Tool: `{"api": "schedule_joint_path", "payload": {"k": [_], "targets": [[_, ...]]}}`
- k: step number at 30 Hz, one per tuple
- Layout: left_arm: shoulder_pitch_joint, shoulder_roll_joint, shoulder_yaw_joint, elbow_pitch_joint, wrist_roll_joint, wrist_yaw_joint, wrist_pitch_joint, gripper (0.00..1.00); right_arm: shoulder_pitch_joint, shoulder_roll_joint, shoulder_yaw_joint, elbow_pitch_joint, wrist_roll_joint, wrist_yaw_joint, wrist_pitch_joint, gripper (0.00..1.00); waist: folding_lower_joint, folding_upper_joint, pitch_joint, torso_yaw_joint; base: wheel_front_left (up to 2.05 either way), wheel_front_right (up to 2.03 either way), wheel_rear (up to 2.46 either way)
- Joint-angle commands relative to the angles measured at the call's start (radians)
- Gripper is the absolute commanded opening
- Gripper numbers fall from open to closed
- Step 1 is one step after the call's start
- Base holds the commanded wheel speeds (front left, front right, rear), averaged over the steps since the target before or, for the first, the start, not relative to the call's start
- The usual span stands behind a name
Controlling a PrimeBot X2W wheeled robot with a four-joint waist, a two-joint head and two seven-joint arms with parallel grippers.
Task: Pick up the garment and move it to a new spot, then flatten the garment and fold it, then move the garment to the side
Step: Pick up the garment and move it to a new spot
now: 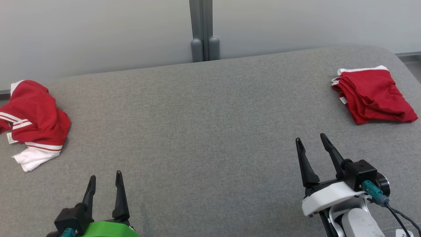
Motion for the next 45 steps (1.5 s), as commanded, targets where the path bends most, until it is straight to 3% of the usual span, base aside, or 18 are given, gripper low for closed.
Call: {"api": "schedule_joint_path", "payload": {"k": [1,14,31,37,45], "targets": [[0.004,0.000,0.001,0.000,0.006,-0.004,-0.004,1.00,0.010,0.000,0.001,0.004,0.005,-0.001,-0.003,1.00,0.0001,0.0000,0.001,0.000,0.00,0.00,0.00],[-0.022,-0.001,-0.006,0.000,0.008,-0.007,-0.004,1.00,0.009,0.000,-0.006,0.009,-0.004,-0.001,-0.003,1.00,0.0001,0.0000,0.009,0.041,0.00,0.00,0.00],[-0.026,0.001,0.012,-0.018,0.029,-0.013,-0.004,1.00,-0.015,-0.001,0.048,0.000,0.004,-0.001,-0.003,1.00,0.0001,0.0000,0.028,0.380,0.00,0.00,0.00],[-0.011,0.000,0.017,-0.019,0.027,-0.017,-0.004,1.00,-0.024,-0.001,0.083,0.017,0.011,-0.001,-0.003,1.00,0.0001,0.0000,0.025,0.437,0.00,0.00,0.00],[-0.004,-0.001,0.020,-0.020,0.031,-0.016,-0.004,1.00,-0.032,-0.001,0.114,0.035,0.018,-0.001,-0.003,1.00,0.0001,0.0000,0.021,0.456,0.00,0.00,0.00]]}}
